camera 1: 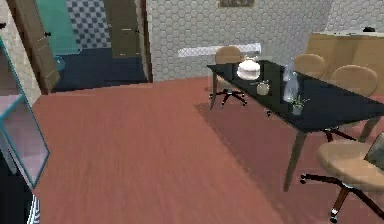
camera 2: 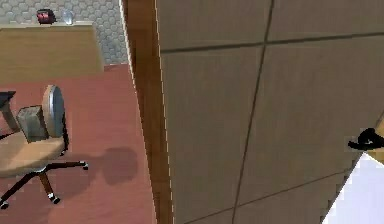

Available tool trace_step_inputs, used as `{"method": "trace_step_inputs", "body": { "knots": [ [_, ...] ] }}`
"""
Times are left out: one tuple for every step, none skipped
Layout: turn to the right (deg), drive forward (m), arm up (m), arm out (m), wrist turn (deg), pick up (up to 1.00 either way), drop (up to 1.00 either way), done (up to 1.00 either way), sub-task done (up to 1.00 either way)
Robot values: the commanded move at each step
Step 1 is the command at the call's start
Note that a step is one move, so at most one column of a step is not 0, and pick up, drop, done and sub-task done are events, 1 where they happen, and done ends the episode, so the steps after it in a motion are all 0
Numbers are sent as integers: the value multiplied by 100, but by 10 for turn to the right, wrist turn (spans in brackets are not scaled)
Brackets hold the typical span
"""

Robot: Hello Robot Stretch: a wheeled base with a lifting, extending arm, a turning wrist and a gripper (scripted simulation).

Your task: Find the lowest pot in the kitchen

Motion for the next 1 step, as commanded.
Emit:
{"method": "trace_step_inputs", "body": {
  "knots": [
    [330,0,0,0,0,0,0,0,0]
  ]
}}
